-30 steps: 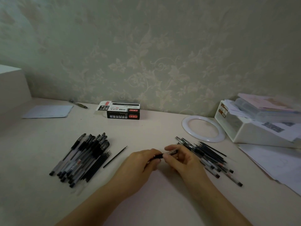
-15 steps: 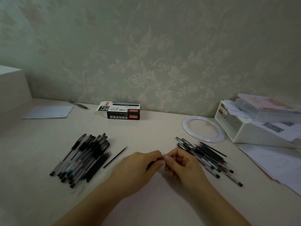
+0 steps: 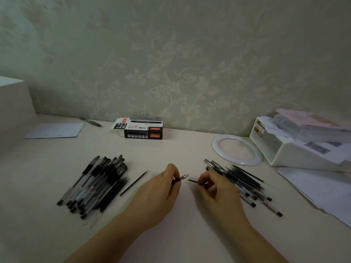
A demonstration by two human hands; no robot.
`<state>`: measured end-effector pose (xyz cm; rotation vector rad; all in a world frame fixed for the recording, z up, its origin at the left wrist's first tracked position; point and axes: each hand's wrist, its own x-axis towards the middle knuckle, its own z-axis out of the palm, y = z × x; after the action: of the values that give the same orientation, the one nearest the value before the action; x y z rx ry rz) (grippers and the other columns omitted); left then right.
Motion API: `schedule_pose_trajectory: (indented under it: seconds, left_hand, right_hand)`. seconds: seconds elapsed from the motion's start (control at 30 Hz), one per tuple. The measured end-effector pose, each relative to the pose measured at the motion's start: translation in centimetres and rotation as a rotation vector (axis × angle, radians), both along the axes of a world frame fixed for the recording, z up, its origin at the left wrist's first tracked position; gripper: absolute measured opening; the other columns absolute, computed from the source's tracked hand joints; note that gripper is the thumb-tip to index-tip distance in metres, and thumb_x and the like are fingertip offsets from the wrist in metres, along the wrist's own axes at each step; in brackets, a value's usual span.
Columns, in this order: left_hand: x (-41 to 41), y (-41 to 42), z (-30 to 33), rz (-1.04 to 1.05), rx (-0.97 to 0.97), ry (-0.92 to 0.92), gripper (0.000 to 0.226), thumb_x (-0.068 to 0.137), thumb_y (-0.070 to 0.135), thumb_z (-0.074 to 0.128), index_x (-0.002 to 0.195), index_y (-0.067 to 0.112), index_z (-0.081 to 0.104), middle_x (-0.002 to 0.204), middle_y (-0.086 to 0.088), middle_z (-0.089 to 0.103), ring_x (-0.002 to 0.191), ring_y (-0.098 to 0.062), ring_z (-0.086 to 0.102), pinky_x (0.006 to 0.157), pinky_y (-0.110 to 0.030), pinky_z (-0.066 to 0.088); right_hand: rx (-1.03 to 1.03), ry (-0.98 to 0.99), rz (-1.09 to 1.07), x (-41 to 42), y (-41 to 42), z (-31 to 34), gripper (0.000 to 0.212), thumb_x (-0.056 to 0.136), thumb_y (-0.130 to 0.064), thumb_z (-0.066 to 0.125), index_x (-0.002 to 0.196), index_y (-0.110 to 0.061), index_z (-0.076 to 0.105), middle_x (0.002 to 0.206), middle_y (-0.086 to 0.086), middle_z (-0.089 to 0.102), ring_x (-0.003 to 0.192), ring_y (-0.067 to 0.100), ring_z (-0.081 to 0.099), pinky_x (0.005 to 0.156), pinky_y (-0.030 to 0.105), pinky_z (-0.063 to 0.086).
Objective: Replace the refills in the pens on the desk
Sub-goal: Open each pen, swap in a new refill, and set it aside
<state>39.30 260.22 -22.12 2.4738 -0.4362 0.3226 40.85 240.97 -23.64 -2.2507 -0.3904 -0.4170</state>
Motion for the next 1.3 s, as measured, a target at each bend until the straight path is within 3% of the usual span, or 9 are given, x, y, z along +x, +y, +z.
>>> schedule_pose_trajectory:
  seconds: [0.13, 0.33, 0.5, 0.6, 0.77, 0.97, 1.1, 1.2, 1.3]
  left_hand:
    - [0.1, 0.1, -0.2, -0.018, -0.003, 0.002, 0.007, 0.099, 0.032, 0.043, 0.097, 0.031, 0.036, 0.088, 0.013, 0.053, 0.076, -0.009, 0.052, 0.067, -0.037, 0.048]
    - [0.3, 0.2, -0.5, -0.034, -0.04, -0.014, 0.011, 0.096, 0.033, 0.05, 0.095, 0.035, 0.04, 0.094, 0.016, 0.056, 0.077, -0.006, 0.053, 0.069, -0.036, 0.051]
    - [0.5, 0.0, -0.5, -0.118, -0.099, -0.038, 0.01, 0.095, 0.034, 0.054, 0.095, 0.035, 0.044, 0.094, 0.016, 0.057, 0.078, -0.006, 0.055, 0.068, -0.034, 0.051]
    - [0.5, -0.1, -0.4, -0.161, -0.109, -0.067, 0.007, 0.095, 0.033, 0.054, 0.096, 0.035, 0.048, 0.095, 0.018, 0.057, 0.081, -0.005, 0.055, 0.069, -0.03, 0.049]
    - [0.6, 0.0, -0.3, -0.192, -0.143, -0.074, 0.004, 0.097, 0.028, 0.052, 0.098, 0.03, 0.055, 0.095, 0.016, 0.06, 0.083, -0.004, 0.055, 0.07, -0.025, 0.046]
    - [0.7, 0.3, -0.3, -0.224, -0.144, -0.004, 0.011, 0.099, 0.027, 0.048, 0.096, 0.03, 0.058, 0.081, 0.014, 0.059, 0.078, -0.006, 0.057, 0.07, -0.03, 0.047]
    - [0.7, 0.4, -0.4, -0.225, -0.138, 0.019, 0.014, 0.1, 0.029, 0.046, 0.091, 0.03, 0.057, 0.075, 0.015, 0.058, 0.07, -0.006, 0.054, 0.062, -0.029, 0.044]
    - [0.7, 0.3, -0.6, -0.214, -0.152, -0.003, 0.009, 0.098, 0.032, 0.049, 0.094, 0.032, 0.056, 0.077, 0.021, 0.058, 0.069, -0.001, 0.053, 0.059, -0.021, 0.039]
    - [0.7, 0.2, -0.7, -0.203, -0.146, -0.021, 0.007, 0.096, 0.039, 0.051, 0.098, 0.032, 0.053, 0.088, 0.018, 0.06, 0.076, -0.004, 0.055, 0.064, -0.026, 0.046]
  right_hand:
    - [-0.058, -0.022, -0.028, 0.3, -0.1, -0.3, 0.016, 0.082, -0.016, 0.068, 0.077, -0.029, 0.061, 0.087, -0.021, 0.06, 0.082, 0.002, 0.055, 0.066, 0.018, 0.045]
    - [-0.013, -0.071, -0.006, 0.3, -0.1, -0.2, 0.009, 0.088, -0.024, 0.067, 0.083, -0.03, 0.063, 0.087, -0.021, 0.06, 0.088, 0.002, 0.055, 0.072, 0.017, 0.044]
    - [0.101, -0.034, 0.058, 0.0, 0.4, 0.5, 0.018, 0.087, -0.052, 0.059, 0.081, -0.035, 0.065, 0.085, -0.019, 0.063, 0.08, 0.006, 0.057, 0.065, 0.008, 0.038]
    - [0.159, 0.017, 0.113, 0.1, 0.4, 0.4, 0.017, 0.089, -0.039, 0.066, 0.075, -0.029, 0.067, 0.072, -0.011, 0.064, 0.069, 0.009, 0.057, 0.059, 0.012, 0.038]
    - [0.254, 0.103, 0.161, 0.2, 0.1, 0.5, 0.012, 0.089, -0.033, 0.068, 0.078, -0.03, 0.07, 0.073, -0.007, 0.067, 0.069, 0.009, 0.06, 0.061, 0.023, 0.044]
    - [0.293, 0.178, 0.21, 0.1, -0.1, 0.7, 0.008, 0.088, -0.026, 0.071, 0.082, -0.032, 0.074, 0.079, -0.008, 0.072, 0.073, 0.005, 0.064, 0.066, 0.014, 0.047]
    - [0.332, 0.221, 0.237, 0.0, -0.2, 1.0, 0.015, 0.085, -0.019, 0.073, 0.085, -0.033, 0.075, 0.085, -0.008, 0.075, 0.079, 0.006, 0.068, 0.072, 0.017, 0.052]
    - [0.317, 0.202, 0.252, -0.1, 0.1, 1.2, 0.022, 0.083, -0.013, 0.074, 0.09, -0.034, 0.074, 0.086, -0.01, 0.073, 0.073, 0.004, 0.064, 0.065, 0.016, 0.049]
    - [0.331, 0.192, 0.217, -0.1, 0.2, 1.1, 0.019, 0.086, -0.025, 0.074, 0.097, -0.039, 0.069, 0.093, -0.014, 0.071, 0.077, 0.004, 0.065, 0.067, 0.016, 0.051]
